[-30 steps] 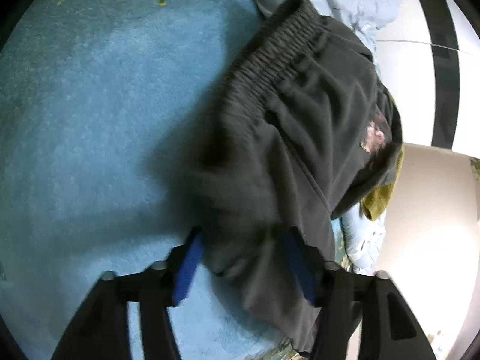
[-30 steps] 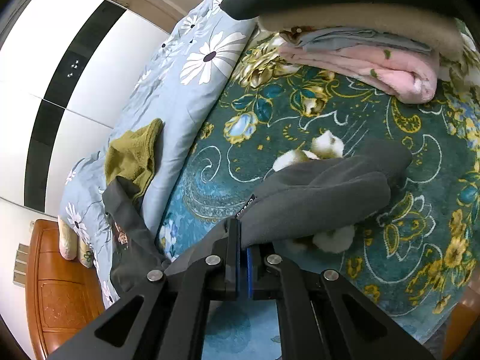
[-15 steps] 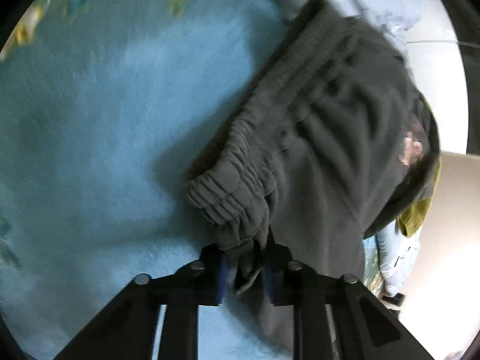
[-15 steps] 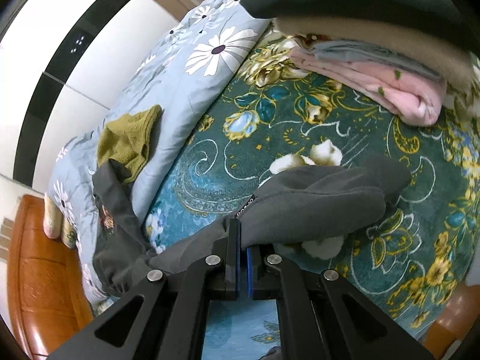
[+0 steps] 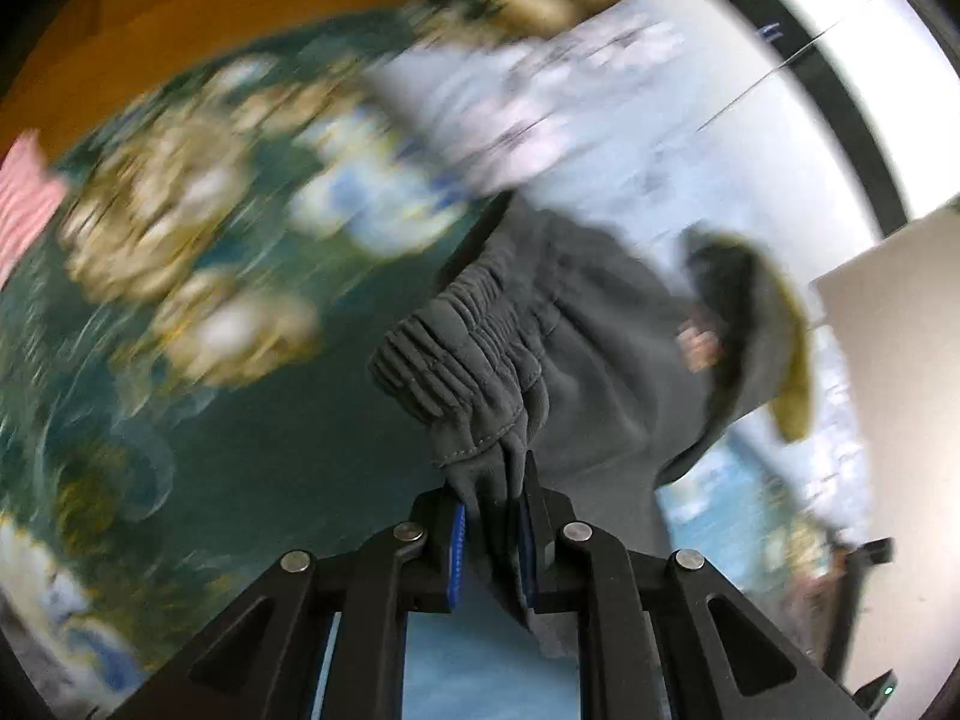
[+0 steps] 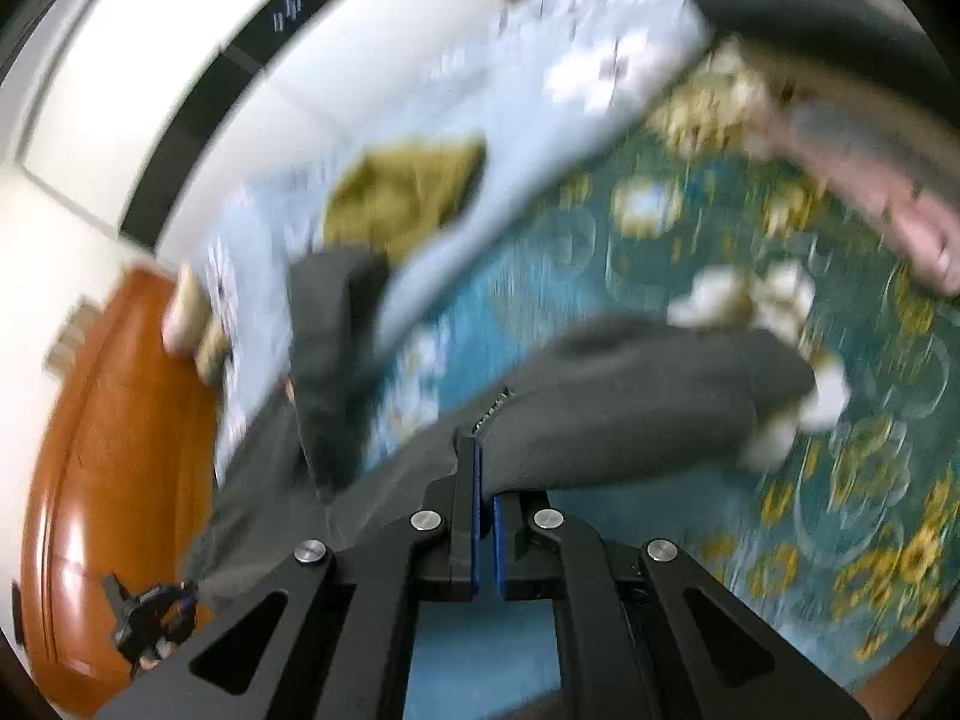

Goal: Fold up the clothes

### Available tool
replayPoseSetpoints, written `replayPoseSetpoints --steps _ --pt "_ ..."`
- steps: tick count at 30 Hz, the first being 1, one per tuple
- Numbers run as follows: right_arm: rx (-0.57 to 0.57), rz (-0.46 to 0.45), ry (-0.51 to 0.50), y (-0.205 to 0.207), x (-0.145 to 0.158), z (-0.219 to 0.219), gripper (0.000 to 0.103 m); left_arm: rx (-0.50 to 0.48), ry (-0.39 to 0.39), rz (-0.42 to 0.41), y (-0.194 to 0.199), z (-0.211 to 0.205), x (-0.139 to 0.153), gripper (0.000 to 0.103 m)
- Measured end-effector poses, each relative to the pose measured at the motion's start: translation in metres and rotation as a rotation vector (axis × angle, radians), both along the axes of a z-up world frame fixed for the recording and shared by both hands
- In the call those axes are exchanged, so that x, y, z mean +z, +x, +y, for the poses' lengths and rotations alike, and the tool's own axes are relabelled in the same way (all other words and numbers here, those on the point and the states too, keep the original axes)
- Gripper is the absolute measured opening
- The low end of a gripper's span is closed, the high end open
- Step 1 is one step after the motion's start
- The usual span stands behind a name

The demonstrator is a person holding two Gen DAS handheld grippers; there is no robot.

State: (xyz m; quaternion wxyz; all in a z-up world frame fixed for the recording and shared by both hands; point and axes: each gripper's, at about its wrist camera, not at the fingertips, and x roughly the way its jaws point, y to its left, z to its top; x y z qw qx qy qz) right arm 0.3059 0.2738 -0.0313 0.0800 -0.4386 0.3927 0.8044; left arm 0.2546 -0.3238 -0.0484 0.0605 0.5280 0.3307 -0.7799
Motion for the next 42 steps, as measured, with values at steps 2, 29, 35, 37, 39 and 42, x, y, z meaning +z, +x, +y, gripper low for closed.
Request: replayPoseSetpoints --steps 2,29,35,37,39,42 --pt "0.021 -0.077 -0.017 -0.002 -0.021 -0.009 0.003 0.044 0.03 -0.078 0.019 -0.01 -0.034 0.015" --pt "-0.281 -0.236 -0.254 0.093 -0.082 0.123 0.054 0.027 0.034 -0.182 0.031 -0.011 -0.066 0.018" --pt "-0.286 -0.181 -0.369 0.075 -0.126 0.122 0.056 0.052 0.042 -0.172 0.034 -0.009 -0.058 0.02" --pt "-0.31 -0.165 -0.395 0.069 -0.134 0.122 0.056 0.062 0.042 -0.166 0.036 -0.007 -0.057 0.02" --pt "-0.327 -0.164 -0.39 0.061 -0.138 0.12 0.031 0.062 0.032 -0.162 0.037 -0.003 -0.055 0.02" --pt "-0.316 -0.175 -0.335 0.046 -0.131 0.12 0.005 0.06 0.016 -0.149 0.036 0.001 -0.052 0.018"
